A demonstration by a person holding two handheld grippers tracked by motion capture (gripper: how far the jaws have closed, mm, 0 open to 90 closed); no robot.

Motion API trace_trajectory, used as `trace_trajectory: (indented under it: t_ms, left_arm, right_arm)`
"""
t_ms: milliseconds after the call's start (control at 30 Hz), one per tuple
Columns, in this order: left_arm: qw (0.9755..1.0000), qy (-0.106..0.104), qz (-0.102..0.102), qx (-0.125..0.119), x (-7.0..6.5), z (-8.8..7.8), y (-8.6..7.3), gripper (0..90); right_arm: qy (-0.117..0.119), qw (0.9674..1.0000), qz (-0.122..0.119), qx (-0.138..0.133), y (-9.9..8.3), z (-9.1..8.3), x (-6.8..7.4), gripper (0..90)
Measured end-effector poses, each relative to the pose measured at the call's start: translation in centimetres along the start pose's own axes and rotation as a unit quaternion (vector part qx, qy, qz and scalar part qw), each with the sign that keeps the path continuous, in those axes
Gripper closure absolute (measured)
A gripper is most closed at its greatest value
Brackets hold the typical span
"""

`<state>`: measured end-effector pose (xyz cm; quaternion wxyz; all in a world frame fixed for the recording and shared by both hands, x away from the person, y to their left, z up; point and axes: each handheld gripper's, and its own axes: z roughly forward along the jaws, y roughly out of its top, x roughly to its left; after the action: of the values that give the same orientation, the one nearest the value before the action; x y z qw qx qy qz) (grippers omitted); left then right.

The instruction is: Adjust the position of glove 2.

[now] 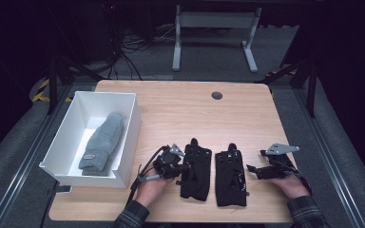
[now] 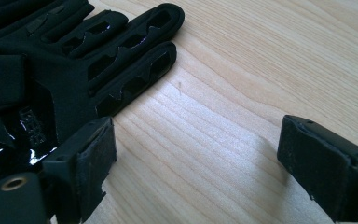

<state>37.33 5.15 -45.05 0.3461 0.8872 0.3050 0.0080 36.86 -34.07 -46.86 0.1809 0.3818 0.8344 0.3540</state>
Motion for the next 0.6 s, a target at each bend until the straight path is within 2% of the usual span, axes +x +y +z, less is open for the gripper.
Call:
trace_trajectory:
  t_ms: [100, 200, 400, 533, 600]
  left_arm:
    - [0.9998, 0.011, -0.005, -0.015, 0.4, -0.5, 0.4, 83.4]
    - [0.9989, 0.025, -0.018, -0.036, 1.0, -0.5, 0.6, 74.7]
    - [0.9983, 0.034, -0.033, -0.034, 1.3, 0.6, 0.5, 62.8]
    - [0.9983, 0.046, -0.026, -0.026, 0.9, 1.4, 0.4, 63.8]
    - [0.9979, 0.051, -0.027, -0.028, 0.7, 1.5, 0.4, 69.9]
  right_arm:
    - [0.000, 1.0000, 0.000, 0.000, 0.0, 0.0, 0.0, 12.1]
    - [0.000, 1.0000, 0.001, 0.000, 0.0, 0.0, 0.0, 12.0]
    - [0.000, 1.0000, 0.000, 0.000, 0.0, 0.0, 0.0, 12.0]
    - [0.000, 1.0000, 0.001, 0.000, 0.0, 0.0, 0.0, 12.1]
    - [0.001, 1.0000, 0.000, 0.000, 0.0, 0.0, 0.0, 12.1]
